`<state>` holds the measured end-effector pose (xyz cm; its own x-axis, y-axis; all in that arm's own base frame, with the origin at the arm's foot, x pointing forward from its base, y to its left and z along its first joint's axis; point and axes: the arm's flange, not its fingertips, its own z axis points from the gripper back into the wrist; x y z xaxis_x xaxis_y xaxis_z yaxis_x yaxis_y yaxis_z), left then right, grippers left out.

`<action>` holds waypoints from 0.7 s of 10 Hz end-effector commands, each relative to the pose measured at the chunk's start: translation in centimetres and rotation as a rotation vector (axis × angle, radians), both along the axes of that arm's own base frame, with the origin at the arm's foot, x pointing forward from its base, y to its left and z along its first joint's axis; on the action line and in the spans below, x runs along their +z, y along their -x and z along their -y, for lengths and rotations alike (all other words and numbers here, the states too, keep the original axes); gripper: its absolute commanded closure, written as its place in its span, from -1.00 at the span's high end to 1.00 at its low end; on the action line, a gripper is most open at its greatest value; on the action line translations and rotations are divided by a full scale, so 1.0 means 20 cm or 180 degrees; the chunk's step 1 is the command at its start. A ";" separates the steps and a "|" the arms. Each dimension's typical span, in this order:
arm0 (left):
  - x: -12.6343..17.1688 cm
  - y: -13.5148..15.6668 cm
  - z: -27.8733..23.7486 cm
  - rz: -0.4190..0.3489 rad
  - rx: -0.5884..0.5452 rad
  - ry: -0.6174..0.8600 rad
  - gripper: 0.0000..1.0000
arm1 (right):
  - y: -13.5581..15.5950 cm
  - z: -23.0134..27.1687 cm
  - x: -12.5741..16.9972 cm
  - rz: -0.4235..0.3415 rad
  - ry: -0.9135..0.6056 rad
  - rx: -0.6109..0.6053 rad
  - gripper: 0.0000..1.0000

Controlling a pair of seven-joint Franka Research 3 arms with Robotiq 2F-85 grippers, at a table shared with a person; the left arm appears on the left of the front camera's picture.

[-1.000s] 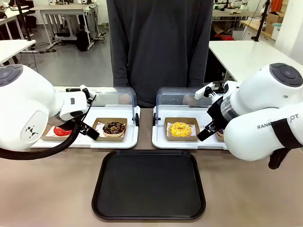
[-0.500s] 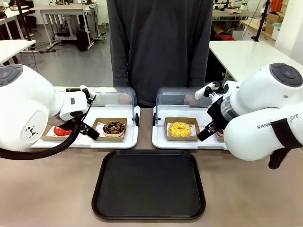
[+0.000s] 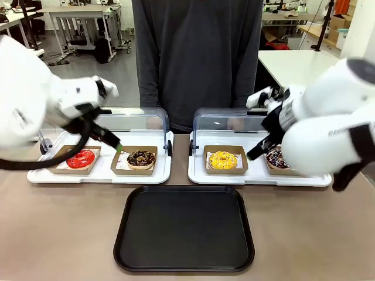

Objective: Move the third donut from the left to the tray.
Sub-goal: Pick up the Paper togo box containing the Donut indicated by the person and place it on the Handle tray.

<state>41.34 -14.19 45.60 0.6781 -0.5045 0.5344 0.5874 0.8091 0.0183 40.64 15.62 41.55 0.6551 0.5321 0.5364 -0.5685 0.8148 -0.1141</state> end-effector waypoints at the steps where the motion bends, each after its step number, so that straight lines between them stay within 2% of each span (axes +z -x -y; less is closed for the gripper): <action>1: 0.22 -0.08 -0.25 -0.0240 -0.0257 0.0183 1.00 | -0.04 0.19 0.25 -0.0067 -0.0297 0.0194 1.00; 3: 0.40 -0.11 -0.54 -0.0434 -0.0747 0.0429 1.00 | -0.01 0.47 0.40 -0.0006 -0.0651 0.0363 1.00; 4: 0.45 -0.10 -0.69 -0.0439 -0.1004 0.0500 1.00 | 0.01 0.60 0.44 0.0044 -0.0767 0.0460 1.00; 6: 0.49 -0.04 -1.04 -0.0298 -0.1606 0.0738 1.00 | 0.06 0.92 0.50 0.0253 -0.1058 0.0688 1.00; 7: 0.48 -0.03 -1.20 -0.0160 -0.1739 0.0853 1.00 | 0.09 1.07 0.51 0.0376 -0.1166 0.0743 1.00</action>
<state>40.54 7.76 55.70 0.4324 -0.6450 0.6301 0.8872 0.4290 -0.1698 38.58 -3.83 52.02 0.5059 0.4332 0.7459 -0.7024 0.7089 0.0647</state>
